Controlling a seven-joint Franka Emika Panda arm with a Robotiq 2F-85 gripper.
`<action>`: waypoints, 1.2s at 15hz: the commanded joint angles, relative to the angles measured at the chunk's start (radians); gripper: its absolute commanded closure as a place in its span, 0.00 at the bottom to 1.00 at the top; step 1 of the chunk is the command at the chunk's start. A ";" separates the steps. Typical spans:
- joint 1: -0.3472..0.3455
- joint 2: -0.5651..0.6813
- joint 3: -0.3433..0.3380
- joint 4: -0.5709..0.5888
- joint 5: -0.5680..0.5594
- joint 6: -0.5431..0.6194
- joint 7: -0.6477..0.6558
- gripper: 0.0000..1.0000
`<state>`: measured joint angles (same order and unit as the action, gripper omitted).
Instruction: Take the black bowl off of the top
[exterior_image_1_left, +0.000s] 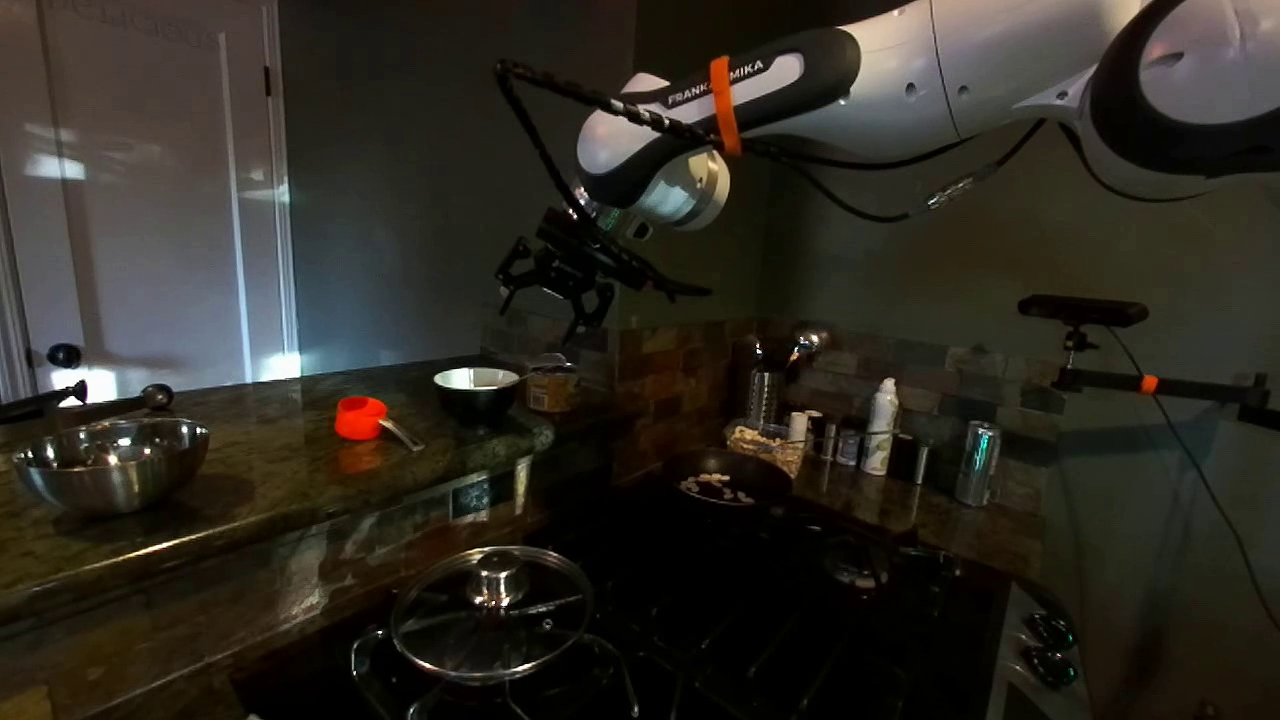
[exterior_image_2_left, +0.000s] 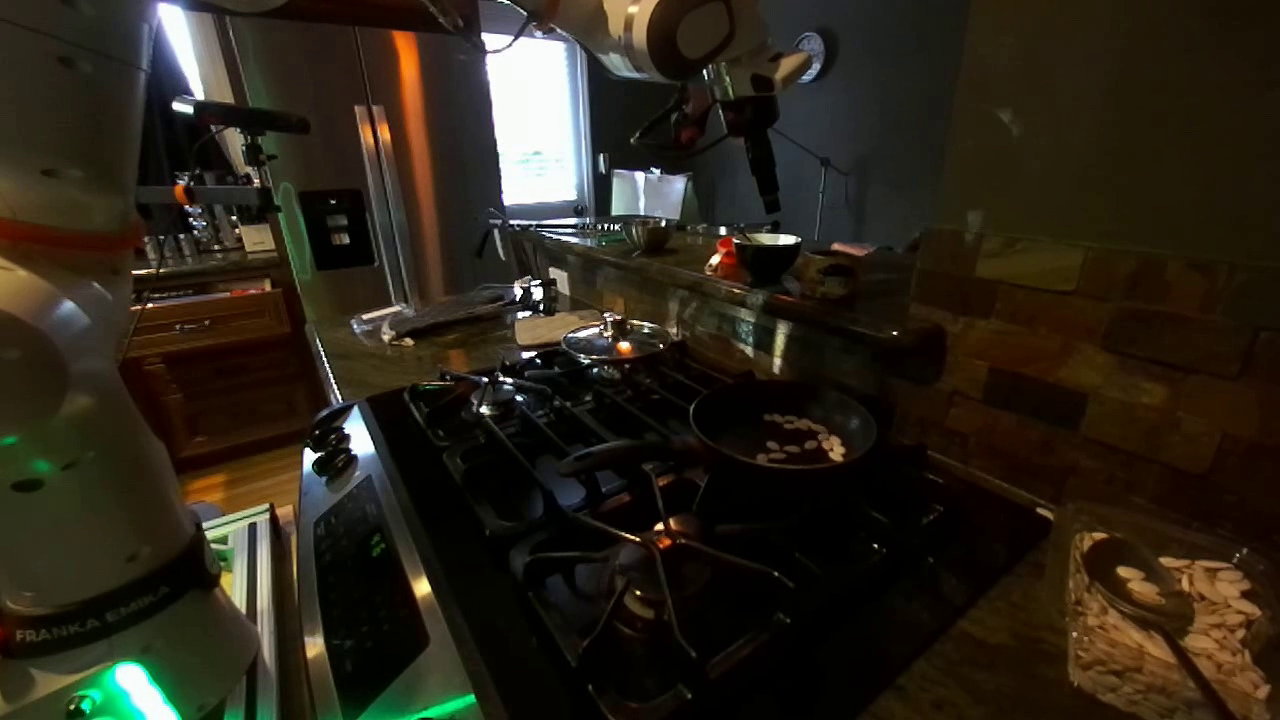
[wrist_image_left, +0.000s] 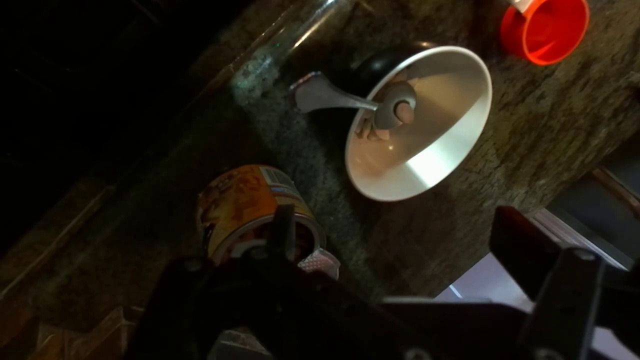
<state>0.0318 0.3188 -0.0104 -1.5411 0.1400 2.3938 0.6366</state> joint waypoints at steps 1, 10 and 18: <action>0.015 0.025 -0.006 0.022 0.038 -0.027 0.067 0.00; -0.002 0.122 0.007 0.117 0.089 -0.158 0.126 0.00; 0.001 0.209 -0.010 0.203 0.096 -0.169 0.162 0.20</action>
<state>0.0306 0.4818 -0.0104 -1.4006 0.2216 2.2639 0.7690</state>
